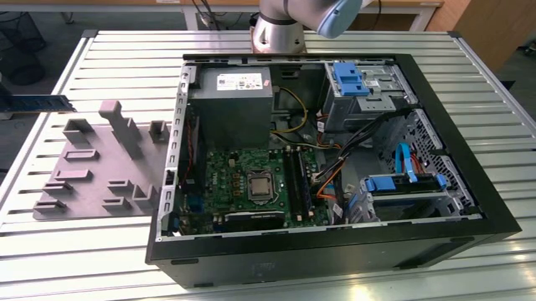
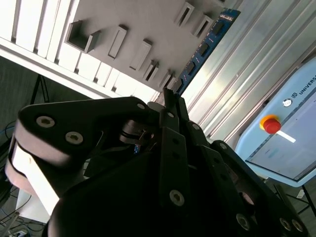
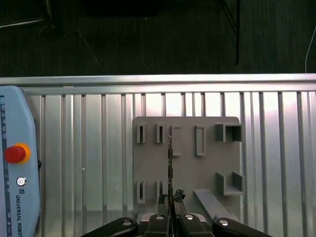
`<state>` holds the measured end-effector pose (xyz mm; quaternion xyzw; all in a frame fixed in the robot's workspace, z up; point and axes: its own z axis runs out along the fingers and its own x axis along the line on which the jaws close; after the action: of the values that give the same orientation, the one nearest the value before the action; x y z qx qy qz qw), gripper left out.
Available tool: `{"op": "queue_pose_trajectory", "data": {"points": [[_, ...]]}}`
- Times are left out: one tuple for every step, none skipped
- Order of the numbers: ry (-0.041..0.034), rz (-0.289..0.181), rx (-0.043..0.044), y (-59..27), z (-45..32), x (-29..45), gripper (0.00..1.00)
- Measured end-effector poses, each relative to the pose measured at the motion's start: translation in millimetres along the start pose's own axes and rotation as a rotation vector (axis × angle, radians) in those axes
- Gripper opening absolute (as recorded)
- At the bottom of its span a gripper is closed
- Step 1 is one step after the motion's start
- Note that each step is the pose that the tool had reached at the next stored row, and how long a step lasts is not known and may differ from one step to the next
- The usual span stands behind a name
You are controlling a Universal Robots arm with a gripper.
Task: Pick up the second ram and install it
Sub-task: 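Pick up the second ram and move it above second insertion slot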
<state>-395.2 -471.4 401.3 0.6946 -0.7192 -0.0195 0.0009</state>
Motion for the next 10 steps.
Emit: {"op": "queue_pose_trajectory", "data": {"points": [[-0.0001, 0.000, 0.0000, -0.5, 0.0, 0.0, 0.14], [0.0000, 0.000, -0.0001, -0.5, 0.0, 0.0, 0.14], [0.0000, 0.000, 0.0000, -0.5, 0.0, 0.0, 0.14], [0.0000, 0.000, 0.0000, -0.5, 0.0, 0.0, 0.14], [0.0000, 0.000, 0.0000, -0.6, 0.0, 0.0, 0.14], [0.0000, 0.000, 0.0000, -0.6, 0.0, 0.0, 0.14], [0.0000, 0.000, 0.0000, -0.7, 0.0, 0.0, 0.14], [0.0001, 0.000, -0.0001, -0.7, -0.4, 0.0, 0.14], [0.0001, 0.000, -0.0001, -0.6, -1.5, -0.1, 0.14], [0.0001, 0.000, -0.0001, -0.6, -3.2, -0.1, 0.14]]}}
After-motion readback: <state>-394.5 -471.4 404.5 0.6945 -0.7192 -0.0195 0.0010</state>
